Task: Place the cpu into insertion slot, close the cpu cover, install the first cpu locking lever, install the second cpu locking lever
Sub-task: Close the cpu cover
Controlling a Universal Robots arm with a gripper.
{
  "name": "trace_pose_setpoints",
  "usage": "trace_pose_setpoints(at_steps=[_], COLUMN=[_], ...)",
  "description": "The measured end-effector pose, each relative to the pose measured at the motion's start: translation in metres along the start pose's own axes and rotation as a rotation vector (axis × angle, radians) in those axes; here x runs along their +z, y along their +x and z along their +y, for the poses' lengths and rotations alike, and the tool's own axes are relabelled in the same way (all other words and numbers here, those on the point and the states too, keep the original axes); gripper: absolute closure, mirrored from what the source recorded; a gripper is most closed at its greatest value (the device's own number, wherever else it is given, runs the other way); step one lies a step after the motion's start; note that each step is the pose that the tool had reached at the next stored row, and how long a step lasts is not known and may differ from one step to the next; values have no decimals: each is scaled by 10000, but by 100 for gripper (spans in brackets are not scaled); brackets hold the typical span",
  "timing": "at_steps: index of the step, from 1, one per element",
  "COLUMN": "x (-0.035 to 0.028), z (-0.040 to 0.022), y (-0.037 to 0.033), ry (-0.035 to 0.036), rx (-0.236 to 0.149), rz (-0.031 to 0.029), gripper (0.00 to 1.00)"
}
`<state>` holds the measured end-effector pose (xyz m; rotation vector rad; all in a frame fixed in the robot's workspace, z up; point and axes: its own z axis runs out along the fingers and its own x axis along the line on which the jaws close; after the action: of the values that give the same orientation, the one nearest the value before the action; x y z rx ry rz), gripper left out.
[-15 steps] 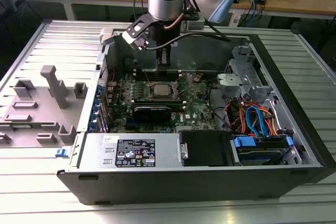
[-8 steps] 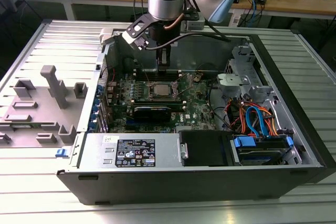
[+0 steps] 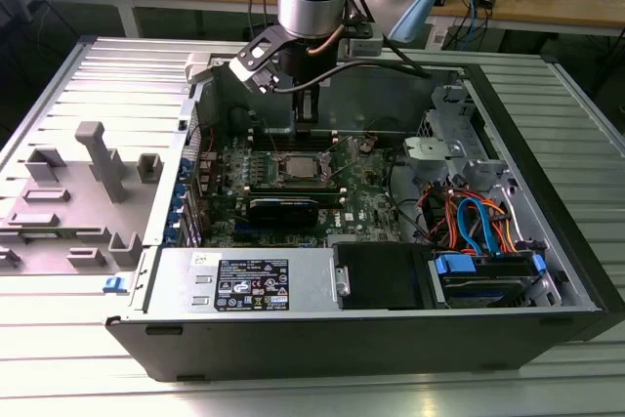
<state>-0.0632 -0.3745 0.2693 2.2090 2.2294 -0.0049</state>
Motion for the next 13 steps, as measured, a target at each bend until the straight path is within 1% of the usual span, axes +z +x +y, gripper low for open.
trace_pose_setpoints(at_steps=[8, 13], x=[0, 0], z=[48, 53], y=[0, 0], ry=[0, 0], rx=[2, 1], rz=[-1, 0], gripper=[89, 89])
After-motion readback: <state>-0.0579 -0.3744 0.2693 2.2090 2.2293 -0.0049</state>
